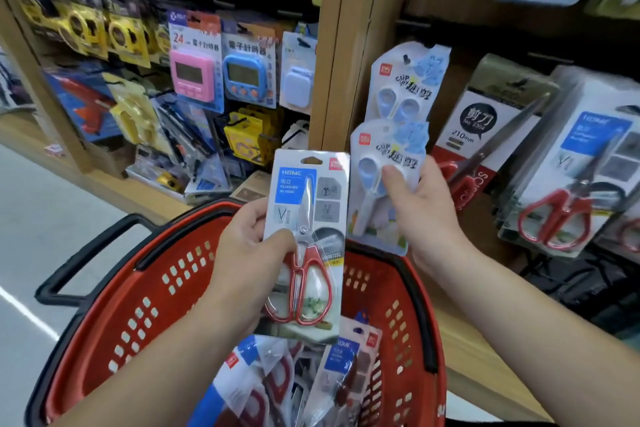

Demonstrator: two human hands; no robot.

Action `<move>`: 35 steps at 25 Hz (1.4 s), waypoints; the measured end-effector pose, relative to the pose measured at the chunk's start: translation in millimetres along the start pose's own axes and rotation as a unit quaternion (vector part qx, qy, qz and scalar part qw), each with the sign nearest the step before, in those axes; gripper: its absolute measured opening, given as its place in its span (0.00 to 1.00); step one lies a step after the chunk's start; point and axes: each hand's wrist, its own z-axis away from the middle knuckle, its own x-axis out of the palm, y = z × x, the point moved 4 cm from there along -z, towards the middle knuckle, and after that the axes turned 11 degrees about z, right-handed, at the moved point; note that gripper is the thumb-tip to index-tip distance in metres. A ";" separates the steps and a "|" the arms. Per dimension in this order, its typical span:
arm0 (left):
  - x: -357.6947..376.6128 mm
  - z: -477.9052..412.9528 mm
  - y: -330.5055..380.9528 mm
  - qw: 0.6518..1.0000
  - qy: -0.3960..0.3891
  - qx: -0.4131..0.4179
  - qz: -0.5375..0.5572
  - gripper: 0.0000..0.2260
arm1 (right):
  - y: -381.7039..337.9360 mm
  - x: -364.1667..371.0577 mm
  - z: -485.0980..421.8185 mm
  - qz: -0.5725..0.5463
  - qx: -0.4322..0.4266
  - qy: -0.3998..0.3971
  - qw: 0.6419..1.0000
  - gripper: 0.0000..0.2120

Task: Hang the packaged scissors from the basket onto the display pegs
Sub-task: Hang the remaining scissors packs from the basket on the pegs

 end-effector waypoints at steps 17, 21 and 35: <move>51.0 -10.4 34.0 0.994 -0.056 0.094 0.013 0.34 | -45.3 -16.0 -85.0 0.036 0.012 0.164 0.986 0.07; 65.2 -14.4 31.4 0.993 -0.067 0.099 0.003 0.34 | -47.2 -29.1 -91.8 0.067 0.057 0.151 0.985 0.11; 106.1 7.1 17.4 0.985 -0.143 0.094 -0.002 0.30 | -50.9 -75.4 -10.3 -0.022 0.046 0.007 0.999 0.06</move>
